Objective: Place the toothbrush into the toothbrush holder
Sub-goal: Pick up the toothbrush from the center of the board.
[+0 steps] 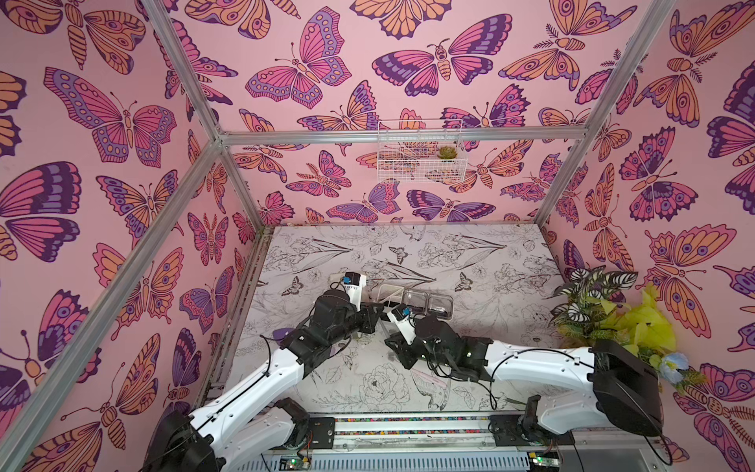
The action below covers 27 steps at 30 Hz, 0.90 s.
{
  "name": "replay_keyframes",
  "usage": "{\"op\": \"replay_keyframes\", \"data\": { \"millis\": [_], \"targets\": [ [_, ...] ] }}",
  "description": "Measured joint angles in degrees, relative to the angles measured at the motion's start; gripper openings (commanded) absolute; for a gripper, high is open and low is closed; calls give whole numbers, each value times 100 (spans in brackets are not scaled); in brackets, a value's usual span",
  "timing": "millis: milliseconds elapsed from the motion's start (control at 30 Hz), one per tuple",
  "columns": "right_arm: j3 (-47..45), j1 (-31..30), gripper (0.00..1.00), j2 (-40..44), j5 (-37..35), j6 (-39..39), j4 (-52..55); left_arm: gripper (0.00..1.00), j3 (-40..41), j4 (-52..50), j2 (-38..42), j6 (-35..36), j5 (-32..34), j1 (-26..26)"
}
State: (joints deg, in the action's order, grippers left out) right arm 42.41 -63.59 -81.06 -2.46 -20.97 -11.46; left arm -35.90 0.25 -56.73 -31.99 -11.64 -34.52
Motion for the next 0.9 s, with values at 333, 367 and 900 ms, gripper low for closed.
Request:
{"op": "replay_keyframes", "data": {
  "millis": [333,367,900],
  "targets": [
    [103,-7,0,-201,-2,-20,-131,0,0,11,76,33,90,-26],
    [103,-7,1,-205,-2,-17,-138,0,0,11,76,46,90,-26],
    [-153,-2,36,173,-181,-20,-151,0,7,-22,205,258,114,-26]
  ]
}}
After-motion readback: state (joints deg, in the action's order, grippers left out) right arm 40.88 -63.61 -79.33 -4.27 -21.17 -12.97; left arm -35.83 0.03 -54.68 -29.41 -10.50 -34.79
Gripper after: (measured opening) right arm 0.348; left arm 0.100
